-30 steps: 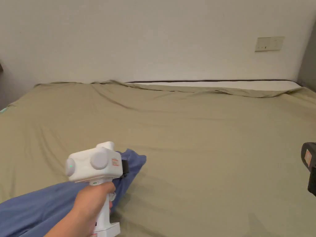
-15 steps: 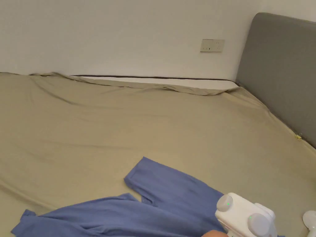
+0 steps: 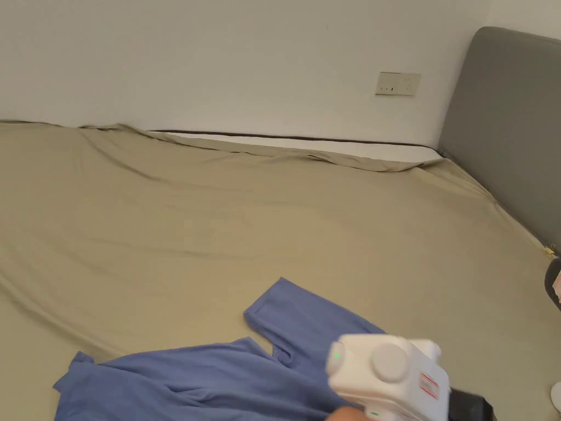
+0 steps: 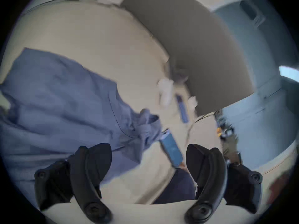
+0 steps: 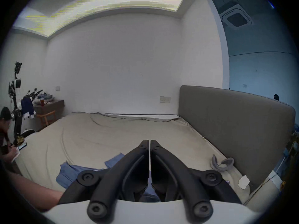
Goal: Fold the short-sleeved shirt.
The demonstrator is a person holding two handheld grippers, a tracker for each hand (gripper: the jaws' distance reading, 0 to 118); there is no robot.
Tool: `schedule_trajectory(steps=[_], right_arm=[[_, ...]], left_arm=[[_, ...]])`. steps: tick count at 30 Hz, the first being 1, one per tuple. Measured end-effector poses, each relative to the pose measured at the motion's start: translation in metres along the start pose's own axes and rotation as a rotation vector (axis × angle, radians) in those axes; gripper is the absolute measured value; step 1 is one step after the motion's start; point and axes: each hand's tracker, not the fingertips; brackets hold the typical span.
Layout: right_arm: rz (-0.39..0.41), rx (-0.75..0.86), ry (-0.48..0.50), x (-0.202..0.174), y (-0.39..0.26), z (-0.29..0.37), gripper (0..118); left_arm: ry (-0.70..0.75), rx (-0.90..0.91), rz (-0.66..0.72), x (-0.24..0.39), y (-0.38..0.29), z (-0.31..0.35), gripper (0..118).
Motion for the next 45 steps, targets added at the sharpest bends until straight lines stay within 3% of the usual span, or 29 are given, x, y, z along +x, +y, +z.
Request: schedule_trajectory(steps=[3, 5, 8, 9, 10, 11, 14, 17, 28, 42, 45], right_arm=[[0.01, 0.012, 0.032, -0.009, -0.003, -0.002, 4], [0.005, 0.004, 0.074, -0.018, -0.009, -0.005, 4], [-0.005, -0.032, 0.147, -0.036, -0.028, -0.01, 4], [-0.007, -0.046, 0.167, -0.043, -0.036, -0.013, 4], [-0.009, -0.059, 0.183, -0.048, -0.042, -0.014, 4], [-0.018, -0.075, 0.2, -0.054, -0.049, -0.016, 4], [-0.049, -0.131, 0.261, -0.067, -0.063, -0.022, 4], [-0.038, -0.148, 0.276, -0.074, -0.067, -0.027, 4], [-0.027, -0.187, 0.261, -0.086, -0.069, -0.05, 4], [-0.008, -0.212, 0.277, -0.087, -0.069, -0.048, 4], [0.01, -0.215, 0.279, -0.089, -0.07, -0.047, 4]], left_arm=[[0.02, 0.276, -0.062, 0.024, -0.068, 0.125, 103], [0.124, 0.427, -0.098, 0.036, -0.126, 0.184, 103], [0.588, 0.498, -0.016, 0.054, -0.194, 0.211, 98], [0.724, 0.518, 0.016, 0.049, -0.22, 0.215, 63], [0.764, 0.563, 0.061, 0.045, -0.247, 0.226, 16], [0.735, 0.608, 0.108, 0.039, -0.275, 0.237, 2], [0.727, 0.598, 0.303, 0.014, -0.316, 0.265, 2], [0.776, 0.575, 0.293, 0.013, -0.329, 0.264, 2], [0.739, 0.546, 0.271, -0.033, -0.289, 0.266, 2], [0.859, 0.447, 0.191, -0.072, -0.256, 0.239, 3], [0.873, 0.468, 0.189, -0.111, -0.232, 0.251, 44]])
